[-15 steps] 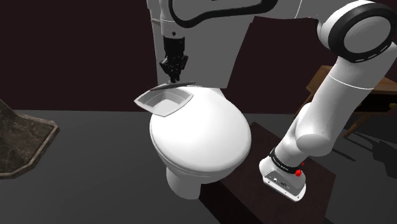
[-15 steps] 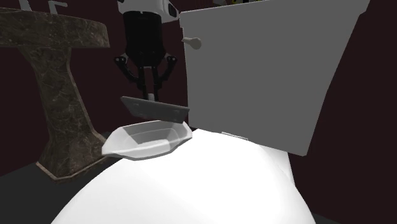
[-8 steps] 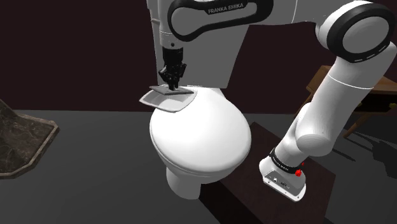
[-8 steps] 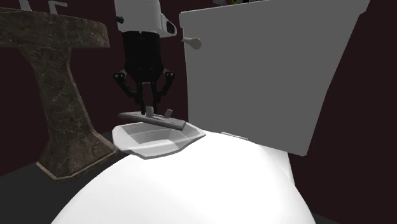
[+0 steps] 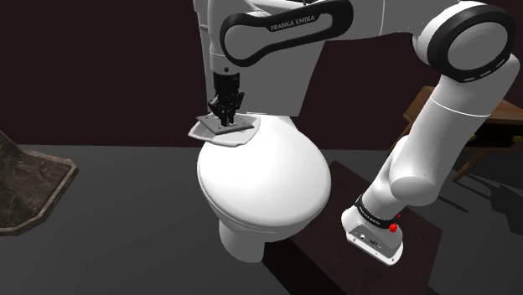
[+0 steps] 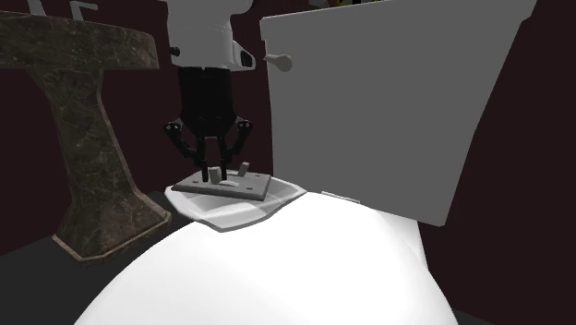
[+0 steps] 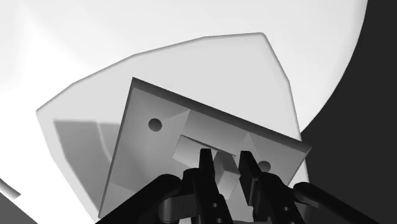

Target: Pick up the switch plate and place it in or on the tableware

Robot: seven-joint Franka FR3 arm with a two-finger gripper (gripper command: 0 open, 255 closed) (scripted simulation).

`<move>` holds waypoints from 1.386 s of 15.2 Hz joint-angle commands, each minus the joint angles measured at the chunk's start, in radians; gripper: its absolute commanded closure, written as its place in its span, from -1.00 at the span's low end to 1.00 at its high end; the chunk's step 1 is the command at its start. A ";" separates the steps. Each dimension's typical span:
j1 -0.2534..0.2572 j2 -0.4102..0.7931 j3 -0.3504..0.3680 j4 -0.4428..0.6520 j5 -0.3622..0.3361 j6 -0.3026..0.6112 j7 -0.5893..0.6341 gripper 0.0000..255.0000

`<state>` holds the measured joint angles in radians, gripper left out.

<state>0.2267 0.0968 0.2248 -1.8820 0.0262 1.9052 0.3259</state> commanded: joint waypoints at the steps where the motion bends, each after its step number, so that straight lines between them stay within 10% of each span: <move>1: -0.007 0.002 -0.009 -0.005 -0.019 0.000 -0.001 1.00; 4: -0.008 0.002 -0.008 -0.005 -0.019 0.000 -0.001 1.00; 5: -0.007 -0.004 -0.007 -0.010 -0.018 0.000 0.000 -1.00; 21: -0.009 -0.008 -0.008 0.111 -0.017 -0.125 -0.002 -1.00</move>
<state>0.2176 0.0889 0.2167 -1.7710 0.0090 1.7801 0.3242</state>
